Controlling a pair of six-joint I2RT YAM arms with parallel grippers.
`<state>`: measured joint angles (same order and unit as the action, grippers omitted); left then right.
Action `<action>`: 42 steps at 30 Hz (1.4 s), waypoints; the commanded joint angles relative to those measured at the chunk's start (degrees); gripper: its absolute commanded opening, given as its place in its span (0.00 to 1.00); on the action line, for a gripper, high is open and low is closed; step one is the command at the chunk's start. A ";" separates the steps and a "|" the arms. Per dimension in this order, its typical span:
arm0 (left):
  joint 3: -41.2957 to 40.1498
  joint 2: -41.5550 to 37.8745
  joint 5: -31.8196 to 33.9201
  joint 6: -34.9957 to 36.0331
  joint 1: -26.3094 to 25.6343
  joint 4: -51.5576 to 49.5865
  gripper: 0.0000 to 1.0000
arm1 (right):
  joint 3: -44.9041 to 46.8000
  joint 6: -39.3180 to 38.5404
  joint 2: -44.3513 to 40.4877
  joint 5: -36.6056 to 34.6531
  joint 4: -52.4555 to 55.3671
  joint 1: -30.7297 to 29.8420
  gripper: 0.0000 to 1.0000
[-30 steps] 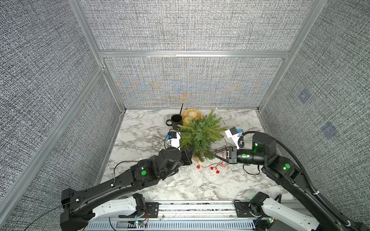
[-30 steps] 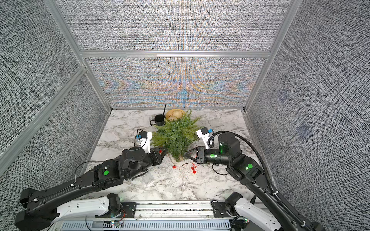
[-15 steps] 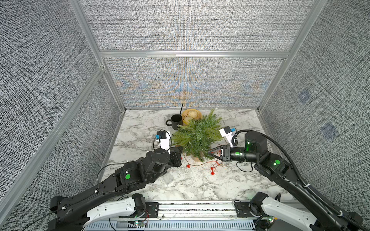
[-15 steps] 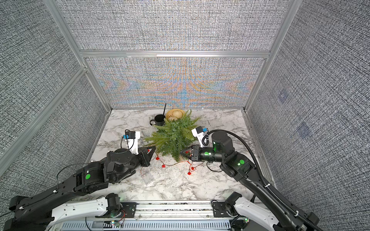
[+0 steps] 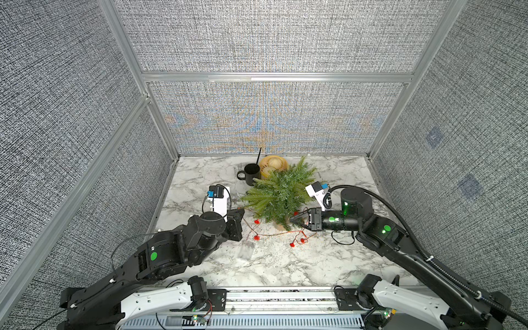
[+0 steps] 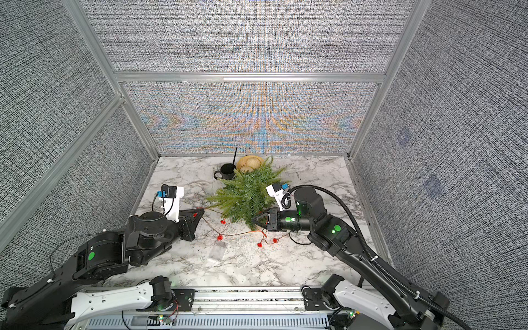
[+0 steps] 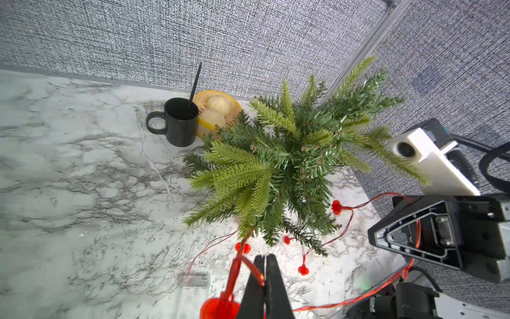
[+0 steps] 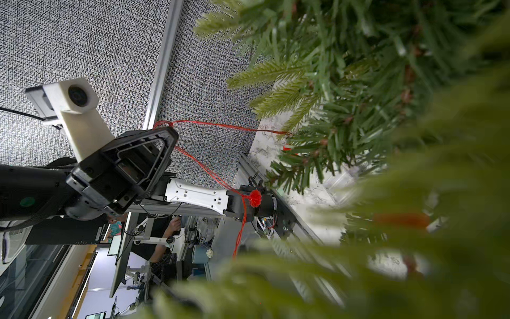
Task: Remove string lights from the small christmas tree
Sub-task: Remove the light string from the Christmas tree.
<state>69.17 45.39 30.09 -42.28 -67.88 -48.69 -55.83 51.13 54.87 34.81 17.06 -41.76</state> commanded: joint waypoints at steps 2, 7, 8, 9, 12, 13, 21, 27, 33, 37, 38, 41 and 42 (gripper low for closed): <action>1.16 0.00 4.19 3.96 0.02 -3.79 0.00 | -0.42 0.37 1.08 -0.42 -3.08 -0.49 0.00; 6.49 1.75 6.47 8.53 -0.01 -6.60 0.00 | -0.69 0.46 2.08 -0.53 -2.96 -0.94 0.00; 7.82 2.13 6.48 9.85 0.02 -6.69 0.00 | -2.48 0.29 2.09 -0.61 -2.78 -1.12 0.00; 9.20 2.67 6.48 10.92 0.03 -7.15 0.00 | -2.78 0.19 2.00 -0.81 -2.69 -1.15 0.00; 13.27 4.81 5.60 13.77 0.02 -8.76 0.00 | -2.79 0.06 1.43 -1.61 -2.49 -1.24 0.00; 14.08 5.41 5.32 14.37 -0.02 -9.27 0.00 | -2.79 0.02 1.31 -1.82 -2.42 -1.27 0.00; 17.67 8.12 5.54 14.97 0.06 -12.88 0.00 | -2.79 -0.37 0.88 -2.09 -1.54 -1.23 0.00; 17.23 10.36 -1.91 11.92 0.03 -18.81 0.00 | -2.13 -1.64 -1.70 -4.75 2.12 -1.22 0.00; 12.03 9.83 -5.92 3.64 0.02 -23.51 0.00 | -1.57 -2.79 -4.95 -7.37 7.71 -1.23 0.00; 4.72 9.14 -11.71 0.17 0.01 -19.56 0.00 | 0.67 -3.05 -7.91 -10.01 11.65 -1.22 0.00; 2.55 9.11 -13.64 -0.61 0.00 -17.58 0.00 | 1.02 -3.06 -8.62 -10.72 12.88 -1.27 0.00; -3.91 8.89 -19.51 -2.25 0.03 -10.35 0.00 | 1.78 -3.27 -10.64 -12.69 16.47 -1.22 0.00; -5.81 8.84 -20.77 -2.84 0.00 -8.20 0.00 | 2.03 -3.39 -11.19 -13.45 17.73 -1.25 0.00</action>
<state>66.43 54.52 15.99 -42.02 -67.83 -64.18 -54.11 48.73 44.77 24.14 30.35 -43.00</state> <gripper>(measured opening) 0.048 0.050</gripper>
